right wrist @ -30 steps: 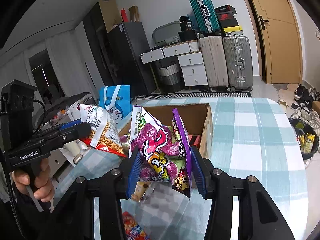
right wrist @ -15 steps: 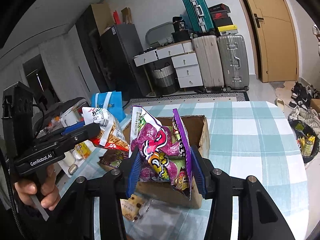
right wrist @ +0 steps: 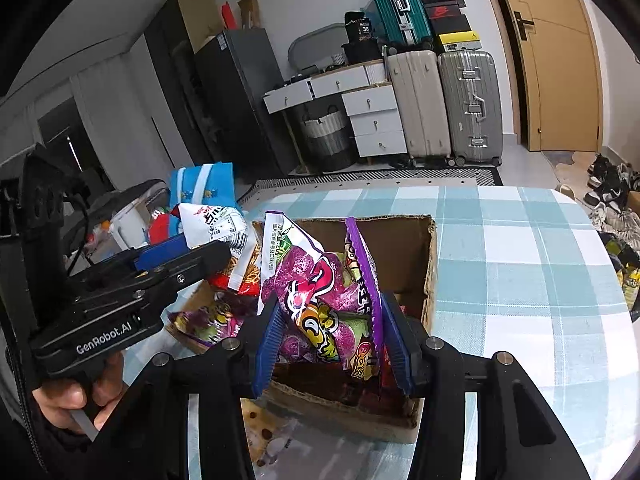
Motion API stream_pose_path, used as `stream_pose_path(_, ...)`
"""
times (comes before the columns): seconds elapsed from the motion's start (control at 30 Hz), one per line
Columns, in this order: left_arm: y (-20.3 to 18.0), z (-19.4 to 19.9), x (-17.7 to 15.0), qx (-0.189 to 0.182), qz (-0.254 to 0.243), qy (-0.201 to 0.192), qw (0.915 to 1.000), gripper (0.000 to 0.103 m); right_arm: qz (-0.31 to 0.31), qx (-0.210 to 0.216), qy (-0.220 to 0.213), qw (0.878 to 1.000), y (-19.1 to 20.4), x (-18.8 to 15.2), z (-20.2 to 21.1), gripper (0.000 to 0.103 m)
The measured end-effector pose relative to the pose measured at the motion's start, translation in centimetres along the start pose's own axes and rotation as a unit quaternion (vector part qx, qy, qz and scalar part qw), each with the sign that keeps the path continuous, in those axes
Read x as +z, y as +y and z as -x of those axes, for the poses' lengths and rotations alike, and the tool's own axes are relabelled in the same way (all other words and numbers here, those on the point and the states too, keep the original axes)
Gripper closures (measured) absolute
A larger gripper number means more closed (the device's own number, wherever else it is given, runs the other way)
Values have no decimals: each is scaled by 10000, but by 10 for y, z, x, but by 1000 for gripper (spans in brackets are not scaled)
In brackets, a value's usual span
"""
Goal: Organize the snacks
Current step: 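Open both grippers to drop the bags into the box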
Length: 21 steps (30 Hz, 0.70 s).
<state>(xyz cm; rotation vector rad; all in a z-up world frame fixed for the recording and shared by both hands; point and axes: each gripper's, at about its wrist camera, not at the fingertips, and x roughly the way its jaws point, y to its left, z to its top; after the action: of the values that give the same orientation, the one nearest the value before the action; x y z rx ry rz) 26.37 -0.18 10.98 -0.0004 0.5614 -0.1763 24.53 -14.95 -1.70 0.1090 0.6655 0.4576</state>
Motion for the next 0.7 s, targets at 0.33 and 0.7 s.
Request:
stream_pose_path(0.33, 1, -10, -2, -246, 43, 188, 9995, 50, 105, -65, -53, 9999, 0, -3, -1, 47)
stream_pose_path(0.7, 7, 50, -23, -243, 47, -76, 9997, 1, 119, -293, -71, 9995, -3, -27, 51, 1)
